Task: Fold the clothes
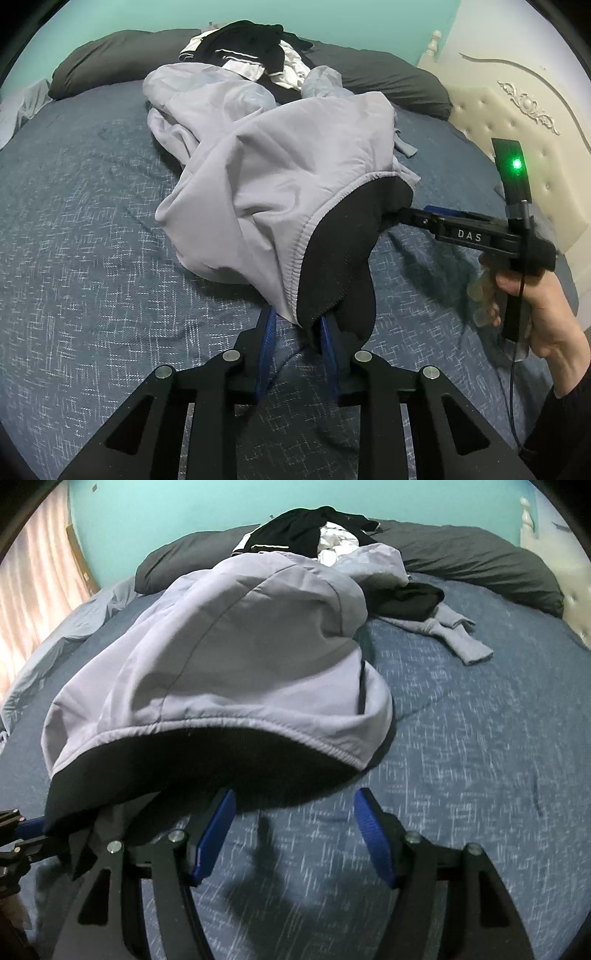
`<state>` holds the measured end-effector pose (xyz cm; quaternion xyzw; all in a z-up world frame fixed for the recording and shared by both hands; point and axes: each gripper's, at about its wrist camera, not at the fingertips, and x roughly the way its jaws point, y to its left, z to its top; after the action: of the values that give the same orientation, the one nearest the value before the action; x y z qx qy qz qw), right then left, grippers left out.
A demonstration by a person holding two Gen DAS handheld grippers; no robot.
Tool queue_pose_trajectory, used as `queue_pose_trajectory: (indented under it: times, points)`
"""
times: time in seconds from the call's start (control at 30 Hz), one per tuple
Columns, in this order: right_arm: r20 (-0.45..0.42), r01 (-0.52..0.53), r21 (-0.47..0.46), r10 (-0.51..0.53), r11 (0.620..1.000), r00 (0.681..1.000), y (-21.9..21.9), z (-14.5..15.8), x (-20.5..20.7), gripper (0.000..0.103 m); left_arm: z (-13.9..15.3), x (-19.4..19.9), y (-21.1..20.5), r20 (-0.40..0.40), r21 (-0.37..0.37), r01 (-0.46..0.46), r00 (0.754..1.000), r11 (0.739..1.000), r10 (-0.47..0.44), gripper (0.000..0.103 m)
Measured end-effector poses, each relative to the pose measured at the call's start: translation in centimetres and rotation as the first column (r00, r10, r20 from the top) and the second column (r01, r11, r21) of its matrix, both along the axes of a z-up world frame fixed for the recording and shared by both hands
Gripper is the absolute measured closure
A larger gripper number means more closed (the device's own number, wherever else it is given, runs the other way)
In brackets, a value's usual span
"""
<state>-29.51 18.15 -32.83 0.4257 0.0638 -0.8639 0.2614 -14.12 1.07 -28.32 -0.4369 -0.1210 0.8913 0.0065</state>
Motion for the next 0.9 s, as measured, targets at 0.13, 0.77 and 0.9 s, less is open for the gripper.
queue_pose_trajectory:
  times: [0.13,0.77,0.9]
  points:
    - [-0.052,-0.048,0.079,0.052,0.996,0.997,-2.0,0.7,-0.2,0.035,-0.1,0.1,-0.1,-0.002,0.005,0.005,1.0,1.0,-0.005,0.086]
    - [-0.147,-0.305,0.11,0.319,0.946,0.936,-6.3,7.6,1.7,0.103,2.2,1.6,-1.8,-0.06,0.044,-0.044,0.997,0.998,0.046,0.091]
    - [-0.125,-0.35,0.13,0.366,0.928,0.922,-6.6,9.5,2.3,0.103,2.8,1.3,-1.7,-0.074,0.047,-0.045,0.996,0.998,0.049,0.091]
